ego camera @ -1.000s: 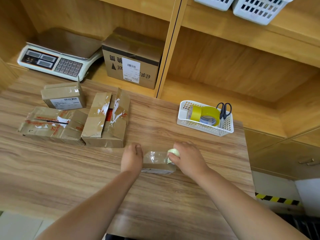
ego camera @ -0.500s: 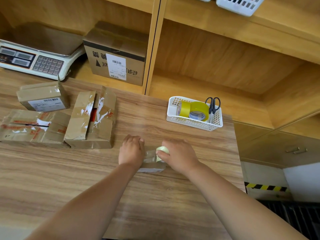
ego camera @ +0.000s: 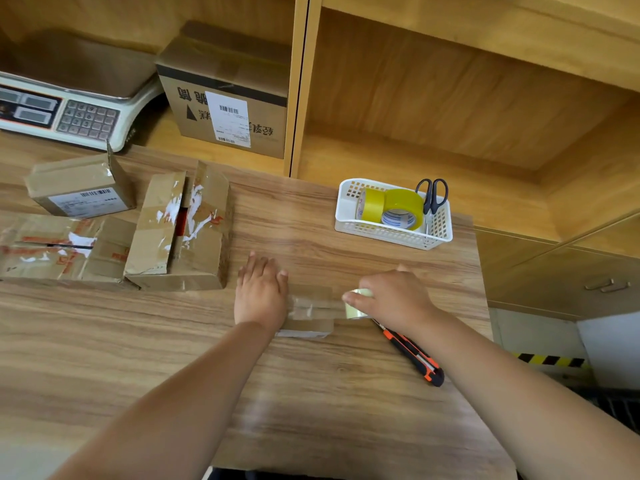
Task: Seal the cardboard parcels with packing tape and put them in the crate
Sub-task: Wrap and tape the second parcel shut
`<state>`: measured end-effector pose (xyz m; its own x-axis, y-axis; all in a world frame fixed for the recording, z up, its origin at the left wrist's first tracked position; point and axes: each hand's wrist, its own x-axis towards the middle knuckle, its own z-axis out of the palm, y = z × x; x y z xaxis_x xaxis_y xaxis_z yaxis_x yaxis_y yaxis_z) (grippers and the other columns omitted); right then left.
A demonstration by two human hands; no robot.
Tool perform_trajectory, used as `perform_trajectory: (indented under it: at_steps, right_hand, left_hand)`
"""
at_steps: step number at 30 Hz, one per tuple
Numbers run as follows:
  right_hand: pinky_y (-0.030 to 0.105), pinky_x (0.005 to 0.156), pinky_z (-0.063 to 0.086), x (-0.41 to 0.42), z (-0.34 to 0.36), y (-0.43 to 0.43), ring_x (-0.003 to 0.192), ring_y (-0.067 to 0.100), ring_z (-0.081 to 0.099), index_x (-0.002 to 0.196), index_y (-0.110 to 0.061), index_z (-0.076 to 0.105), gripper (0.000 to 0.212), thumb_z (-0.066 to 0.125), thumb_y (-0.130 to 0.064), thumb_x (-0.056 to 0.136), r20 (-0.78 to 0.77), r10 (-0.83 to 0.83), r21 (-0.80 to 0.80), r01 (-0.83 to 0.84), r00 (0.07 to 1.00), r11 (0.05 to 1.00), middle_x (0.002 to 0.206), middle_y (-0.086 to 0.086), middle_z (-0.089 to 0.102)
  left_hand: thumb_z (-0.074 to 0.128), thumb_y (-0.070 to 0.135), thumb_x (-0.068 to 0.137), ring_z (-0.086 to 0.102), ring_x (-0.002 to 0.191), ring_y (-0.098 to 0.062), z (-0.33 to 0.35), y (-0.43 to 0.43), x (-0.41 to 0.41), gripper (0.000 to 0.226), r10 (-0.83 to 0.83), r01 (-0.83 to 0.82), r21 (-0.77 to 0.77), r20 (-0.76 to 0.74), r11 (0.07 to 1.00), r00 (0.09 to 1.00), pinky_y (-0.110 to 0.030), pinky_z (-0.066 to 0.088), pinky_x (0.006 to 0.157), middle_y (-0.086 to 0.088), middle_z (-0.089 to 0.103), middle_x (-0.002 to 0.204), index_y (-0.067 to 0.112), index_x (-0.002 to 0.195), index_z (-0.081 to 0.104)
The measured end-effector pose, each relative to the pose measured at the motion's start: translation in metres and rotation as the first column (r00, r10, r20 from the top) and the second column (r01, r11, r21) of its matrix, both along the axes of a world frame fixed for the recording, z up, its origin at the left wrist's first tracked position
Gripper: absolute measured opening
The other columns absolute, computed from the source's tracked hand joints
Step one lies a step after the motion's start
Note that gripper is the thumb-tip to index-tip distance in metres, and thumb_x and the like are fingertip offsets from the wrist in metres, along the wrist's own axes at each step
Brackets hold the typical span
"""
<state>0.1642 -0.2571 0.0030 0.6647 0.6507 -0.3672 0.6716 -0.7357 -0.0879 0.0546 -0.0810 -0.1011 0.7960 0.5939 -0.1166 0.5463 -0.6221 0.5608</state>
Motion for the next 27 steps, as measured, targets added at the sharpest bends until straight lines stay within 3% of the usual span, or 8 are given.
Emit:
perform_trajectory:
  at_steps: [3,7,13,17,21,24,27]
  right_hand:
    - [0.032,0.089,0.027,0.001,-0.010,-0.001,0.055,0.009,0.035,0.058,-0.023,0.035,0.051,0.042,-0.059,0.092,-0.009,0.017,-0.010,-0.017,1.000,1.000,0.057,-0.008,0.040]
    - [0.031,0.081,0.022,0.003,-0.020,-0.003,0.055,0.005,0.032,0.057,-0.023,0.034,0.051,0.042,-0.058,0.093,-0.005,0.019,-0.028,-0.019,1.000,0.999,0.059,-0.009,0.040]
    - [0.031,0.082,0.026,0.003,-0.037,-0.003,0.073,0.019,0.047,0.059,-0.023,0.038,0.049,0.041,-0.059,0.093,-0.001,0.026,-0.040,-0.026,1.000,0.999,0.062,-0.010,0.045]
    - [0.033,0.086,0.028,0.000,-0.041,0.002,0.086,0.021,0.058,0.073,-0.025,0.049,0.040,0.039,-0.057,0.094,0.031,0.051,-0.049,-0.049,0.998,0.998,0.084,-0.002,0.066]
    - [0.036,0.091,0.028,-0.004,-0.045,0.008,0.089,0.021,0.060,0.076,-0.023,0.049,0.037,0.038,-0.052,0.095,0.042,0.067,-0.081,-0.063,0.997,0.995,0.089,0.001,0.068]
    - [0.036,0.090,0.028,-0.006,-0.049,0.008,0.087,0.021,0.060,0.076,-0.023,0.049,0.037,0.037,-0.052,0.095,0.054,0.063,-0.078,-0.059,0.997,0.995,0.089,0.000,0.068]
    - [0.037,0.091,0.029,-0.008,-0.054,0.007,0.089,0.023,0.062,0.081,-0.023,0.058,0.039,0.037,-0.053,0.095,0.079,0.060,-0.079,-0.054,0.995,0.995,0.091,0.002,0.069]
  left_hand:
    - [0.027,0.026,0.102,0.008,0.147,-0.021,0.000,0.000,0.002,0.045,-0.004,0.004,-0.012,-0.013,1.000,1.000,-0.034,0.005,0.120,-0.009,0.036,0.150,0.006,0.139,0.043]
    - [0.028,0.026,0.102,0.008,0.147,-0.021,-0.001,0.001,0.002,0.046,-0.014,0.014,-0.010,-0.010,1.000,1.000,-0.034,0.005,0.120,-0.009,0.037,0.150,0.005,0.139,0.043]
    - [0.029,0.024,0.101,0.010,0.147,-0.023,-0.001,0.001,0.002,0.040,-0.022,0.022,0.007,0.010,1.000,1.000,-0.037,0.009,0.120,-0.009,0.042,0.145,0.007,0.131,0.050]
    - [0.030,0.026,0.101,0.012,0.147,-0.022,-0.004,0.000,0.003,0.039,-0.019,0.019,0.044,-0.006,0.999,1.000,-0.037,0.012,0.119,-0.008,0.043,0.145,0.010,0.129,0.051]
    - [0.034,0.033,0.099,0.027,0.140,-0.026,-0.005,-0.001,0.003,0.038,-0.018,0.022,0.091,-0.043,0.996,0.999,-0.039,0.020,0.113,-0.010,0.052,0.133,0.010,0.118,0.059]
    - [0.025,0.044,0.091,0.042,0.128,-0.032,0.002,-0.004,0.003,0.057,-0.055,0.065,0.148,-0.070,0.987,0.996,-0.044,0.032,0.104,-0.015,0.058,0.120,0.004,0.110,0.061]
    - [0.036,0.039,0.086,0.053,0.112,-0.033,0.004,-0.006,-0.002,0.047,-0.238,0.218,0.337,0.017,0.916,0.971,-0.043,0.036,0.098,-0.015,0.064,0.107,0.003,0.103,0.062]
